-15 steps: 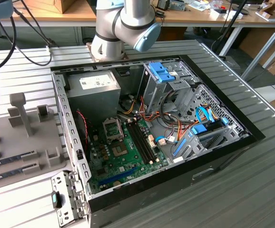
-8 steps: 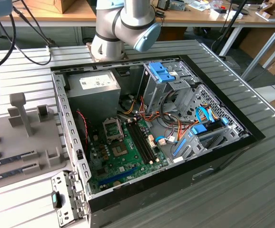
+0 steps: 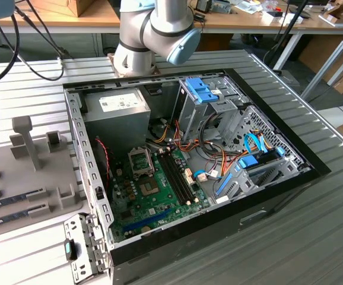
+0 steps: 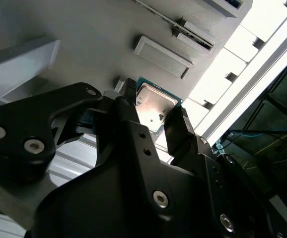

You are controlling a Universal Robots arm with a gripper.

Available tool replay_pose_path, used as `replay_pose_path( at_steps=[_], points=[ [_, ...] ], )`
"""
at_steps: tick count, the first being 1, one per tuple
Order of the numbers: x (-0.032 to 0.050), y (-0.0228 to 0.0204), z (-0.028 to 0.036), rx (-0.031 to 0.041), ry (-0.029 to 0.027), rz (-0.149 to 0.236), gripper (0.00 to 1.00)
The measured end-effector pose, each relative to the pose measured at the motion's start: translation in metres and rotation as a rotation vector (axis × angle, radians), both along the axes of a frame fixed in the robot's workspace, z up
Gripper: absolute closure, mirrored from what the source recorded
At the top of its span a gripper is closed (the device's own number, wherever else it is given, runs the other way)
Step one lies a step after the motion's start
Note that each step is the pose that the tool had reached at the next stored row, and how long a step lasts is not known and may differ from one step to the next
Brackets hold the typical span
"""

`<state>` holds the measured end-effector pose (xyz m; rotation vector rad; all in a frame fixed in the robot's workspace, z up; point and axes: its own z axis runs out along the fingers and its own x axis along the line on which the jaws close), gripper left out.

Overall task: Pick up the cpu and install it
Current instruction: 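Pick up the cpu and move it towards the insertion slot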

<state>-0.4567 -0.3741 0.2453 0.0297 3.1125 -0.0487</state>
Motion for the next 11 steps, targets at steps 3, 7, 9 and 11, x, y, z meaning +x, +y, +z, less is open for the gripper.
replay_pose_path(
  at_steps=[3, 7, 9, 11],
  points=[
    [0.0000, 0.0000, 0.0014, 0.0019, 0.0000, 0.000, 0.53],
    [0.0000, 0.0000, 0.0030, 0.0040, 0.0001, 0.000, 0.53],
    [0.0000, 0.0000, 0.0041, 0.0052, 0.0000, 0.000, 0.53],
    [0.0000, 0.0000, 0.0051, 0.0063, 0.0000, 0.000, 0.53]
  ],
)
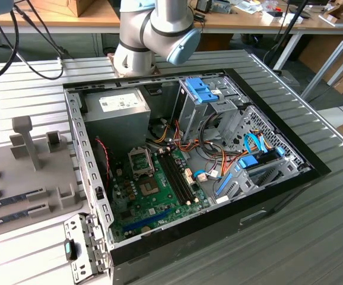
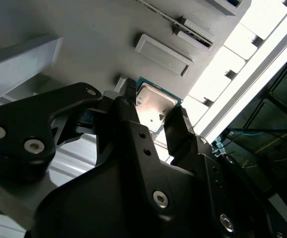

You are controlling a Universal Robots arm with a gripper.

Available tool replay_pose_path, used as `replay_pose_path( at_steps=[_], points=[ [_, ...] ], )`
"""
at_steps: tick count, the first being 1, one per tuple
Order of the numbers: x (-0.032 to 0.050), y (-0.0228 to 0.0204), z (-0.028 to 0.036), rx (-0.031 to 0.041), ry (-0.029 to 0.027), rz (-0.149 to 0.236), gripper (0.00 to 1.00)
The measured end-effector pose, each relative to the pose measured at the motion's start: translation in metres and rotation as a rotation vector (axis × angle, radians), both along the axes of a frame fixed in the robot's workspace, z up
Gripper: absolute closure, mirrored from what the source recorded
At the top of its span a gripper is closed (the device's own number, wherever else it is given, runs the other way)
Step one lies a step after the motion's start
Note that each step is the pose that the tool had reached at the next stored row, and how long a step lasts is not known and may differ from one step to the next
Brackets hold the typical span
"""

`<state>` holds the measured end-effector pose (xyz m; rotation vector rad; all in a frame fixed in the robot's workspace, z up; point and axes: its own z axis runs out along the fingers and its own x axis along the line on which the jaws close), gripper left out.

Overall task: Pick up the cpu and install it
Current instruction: 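Pick up the cpu and move it towards the insertion slot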

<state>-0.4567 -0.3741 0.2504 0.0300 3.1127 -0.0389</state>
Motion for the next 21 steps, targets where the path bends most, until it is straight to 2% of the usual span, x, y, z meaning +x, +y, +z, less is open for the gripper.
replay_pose_path(
  at_steps=[21],
  points=[
    [0.0000, 0.0000, 0.0073, 0.0122, 0.0000, 0.000, 0.53]
  ],
)
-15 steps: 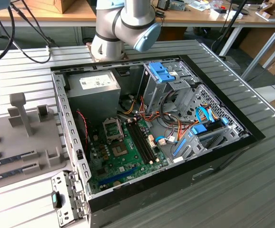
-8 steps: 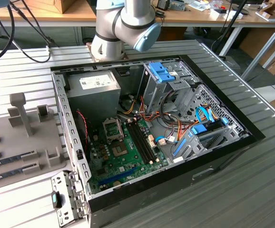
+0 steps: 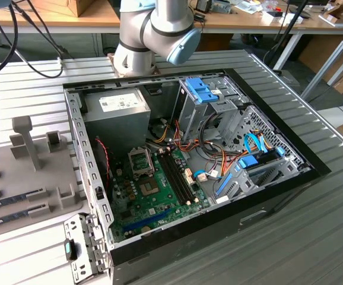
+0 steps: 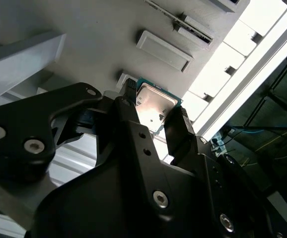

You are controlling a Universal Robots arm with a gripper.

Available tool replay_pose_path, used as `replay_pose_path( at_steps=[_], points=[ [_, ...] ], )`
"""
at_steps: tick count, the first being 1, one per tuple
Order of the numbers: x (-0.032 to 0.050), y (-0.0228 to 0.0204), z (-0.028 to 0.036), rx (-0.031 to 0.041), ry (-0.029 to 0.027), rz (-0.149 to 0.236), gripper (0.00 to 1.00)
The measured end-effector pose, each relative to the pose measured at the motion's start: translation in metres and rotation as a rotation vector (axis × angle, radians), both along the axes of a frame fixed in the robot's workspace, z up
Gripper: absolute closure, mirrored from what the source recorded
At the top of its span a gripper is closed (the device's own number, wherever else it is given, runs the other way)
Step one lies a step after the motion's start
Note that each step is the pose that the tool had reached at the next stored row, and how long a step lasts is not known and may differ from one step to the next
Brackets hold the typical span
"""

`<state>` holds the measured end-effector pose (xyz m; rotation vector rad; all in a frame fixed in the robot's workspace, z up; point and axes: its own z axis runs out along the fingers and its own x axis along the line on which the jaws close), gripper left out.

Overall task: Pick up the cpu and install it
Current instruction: 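Pick up the cpu and move it towards the insertion slot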

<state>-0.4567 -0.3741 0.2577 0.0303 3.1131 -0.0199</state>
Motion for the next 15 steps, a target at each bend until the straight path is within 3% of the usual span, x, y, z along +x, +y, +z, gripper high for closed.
replay_pose_path(
  at_steps=[15],
  points=[
    [0.0000, 0.0000, 0.0051, 0.0088, -0.0001, 0.000, 0.53]
  ],
)
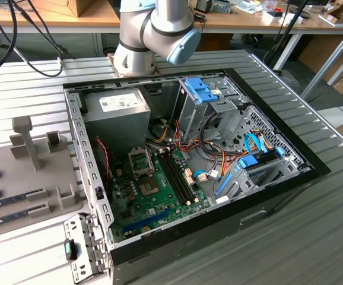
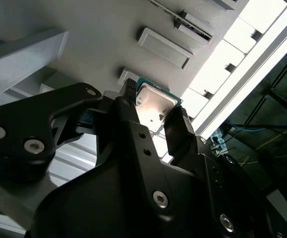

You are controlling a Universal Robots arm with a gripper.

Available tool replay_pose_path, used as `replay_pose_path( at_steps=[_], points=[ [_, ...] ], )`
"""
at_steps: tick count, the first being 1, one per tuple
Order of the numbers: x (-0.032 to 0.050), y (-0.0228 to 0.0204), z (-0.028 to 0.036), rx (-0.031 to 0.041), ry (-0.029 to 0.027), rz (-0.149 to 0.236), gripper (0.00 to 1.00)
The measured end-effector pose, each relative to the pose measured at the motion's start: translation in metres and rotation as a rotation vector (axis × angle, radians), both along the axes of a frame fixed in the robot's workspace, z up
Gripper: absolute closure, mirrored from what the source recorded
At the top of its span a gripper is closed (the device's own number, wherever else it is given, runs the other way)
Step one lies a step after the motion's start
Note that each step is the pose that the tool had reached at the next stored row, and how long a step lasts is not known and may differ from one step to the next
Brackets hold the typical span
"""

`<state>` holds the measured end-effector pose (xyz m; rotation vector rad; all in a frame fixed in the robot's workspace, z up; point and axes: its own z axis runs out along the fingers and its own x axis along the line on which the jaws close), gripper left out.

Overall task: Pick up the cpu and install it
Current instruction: 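Pick up the cpu and move it towards the insertion slot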

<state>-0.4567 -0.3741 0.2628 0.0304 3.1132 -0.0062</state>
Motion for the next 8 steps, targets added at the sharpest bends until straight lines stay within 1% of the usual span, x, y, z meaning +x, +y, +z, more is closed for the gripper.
replay_pose_path(
  at_steps=[8],
  points=[
    [0.0000, 0.0000, 0.0035, 0.0046, 0.0000, 0.000, 0.53]
  ],
)
